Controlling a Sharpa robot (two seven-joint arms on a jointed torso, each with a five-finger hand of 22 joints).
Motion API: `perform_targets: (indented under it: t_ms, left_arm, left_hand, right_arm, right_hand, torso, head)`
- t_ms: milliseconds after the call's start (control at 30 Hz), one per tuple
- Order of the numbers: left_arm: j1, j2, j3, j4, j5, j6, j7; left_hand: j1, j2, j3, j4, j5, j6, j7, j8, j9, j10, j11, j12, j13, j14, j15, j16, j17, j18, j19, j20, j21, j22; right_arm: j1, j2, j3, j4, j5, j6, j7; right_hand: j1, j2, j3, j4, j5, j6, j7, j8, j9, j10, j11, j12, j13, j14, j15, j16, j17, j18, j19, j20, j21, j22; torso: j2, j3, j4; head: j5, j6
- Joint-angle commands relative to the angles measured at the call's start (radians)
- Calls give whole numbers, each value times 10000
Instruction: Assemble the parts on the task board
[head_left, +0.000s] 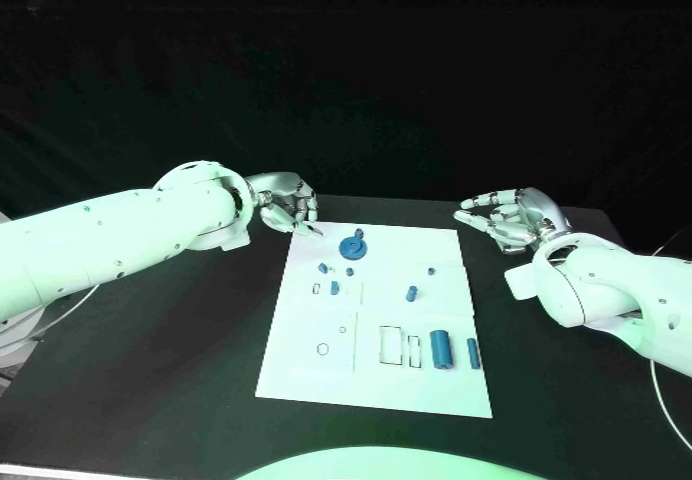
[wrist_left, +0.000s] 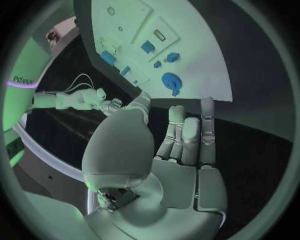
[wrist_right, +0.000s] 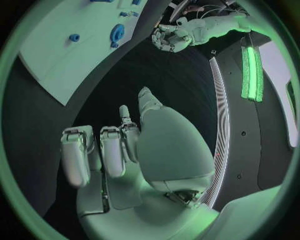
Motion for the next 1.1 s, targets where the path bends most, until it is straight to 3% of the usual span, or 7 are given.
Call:
perform_targets:
  t_ms: [33,133,200,433,667,800,1100]
  left_arm:
    - [90,-44,-2,57,3159,793,-2613]
    - [153,-52,-39,97,4260,1029,-3866]
    - [190,-25,-81,118,4852,1481,-4681]
    - [402,209,-458,65,5969,2535,-5918]
    - [539,535,-785,-97,6310,2827,-6171]
    - [574,780,-924,-212,6554,2382,-6216]
    - [596,1169,-1004,-553,7003,1648,-6245]
  left_hand:
    - [-727,817,-400,-7,31,578,-211,146,-409,817,-241,127,-7,1031,-224,121,1209,-177,1314,-184,1035,886]
    - [-1228,1208,-953,14,53,1229,-602,136,-846,2724,-639,606,1641,2197,-641,214,2880,-546,3031,-601,2465,2139]
    - [-1564,1806,-1140,15,96,1840,-926,242,-914,4265,-953,1205,3610,2906,-940,384,4373,-858,4222,-855,3603,3216]
    - [-1422,2288,-1264,7,305,2185,-1142,257,-829,5216,-1166,1563,5140,3170,-1151,440,5047,-1042,4827,-1072,4222,3835]
    - [-1599,2419,-1322,20,282,2215,-1166,232,-754,5343,-1195,1616,5402,3191,-1189,440,5103,-1065,4895,-1120,4300,3915]
    - [-1847,2500,-1470,17,253,2106,-1108,64,-749,5253,-1150,1525,5318,3180,-1156,423,5070,-1059,4859,-1125,4272,3893]
    - [-1947,2733,-1545,0,294,1960,-1002,-257,-807,5173,-1059,1424,5292,3176,-1079,409,5066,-1054,4831,-1084,4252,3883]
  right_arm:
    - [-8,-2,0,-1,-93,78,62]
    - [-8,-4,0,-2,-100,77,53]
    - [-8,-8,0,-2,-103,77,43]
    - [-7,-5,-1,2,-96,66,10]
    - [-5,13,-1,-3,-86,45,-5]
    - [-4,27,-1,0,-84,35,-12]
    - [-3,34,-1,9,-83,23,-20]
  right_hand:
    - [55,-5,-50,-38,18,-114,-13,35,12,3,-21,-26,1380,785,-43,-42,1578,27,861,-16,-23,2469]
    - [55,-5,-50,-38,18,-114,-13,35,12,3,-21,-26,1380,785,-43,-42,1578,27,861,-16,-23,2469]
    - [55,-5,-50,-38,18,-114,-13,35,12,3,-21,-26,1380,785,-43,-42,1578,27,861,-16,-23,2469]
    - [47,-5,-54,-32,17,-112,-14,40,13,4,-22,-26,1379,783,-44,-46,1573,24,868,-17,-9,2474]
    - [47,-5,-54,-32,17,-112,-14,40,13,4,-22,-26,1379,783,-44,-46,1573,24,868,-17,-9,2474]
    - [47,-5,-54,-32,17,-112,-14,40,13,4,-22,-26,1379,783,-44,-46,1573,24,868,-17,-9,2474]
    - [36,-13,-65,-26,16,-117,-13,43,13,-4,-22,-38,1370,780,-44,-54,1560,26,863,-17,-19,2471]
  torso:
    - [-2,26,0]
    - [-6,33,-12]
    - [1,21,-15]
    - [1,51,-12]
    - [-5,39,0]
    - [0,41,-5]
    - [13,22,-21]
  head:
    - [25,7]
    - [5,1]
    - [23,-4]
    - [39,3]
    - [66,7]
    - [81,18]
    - [70,1]
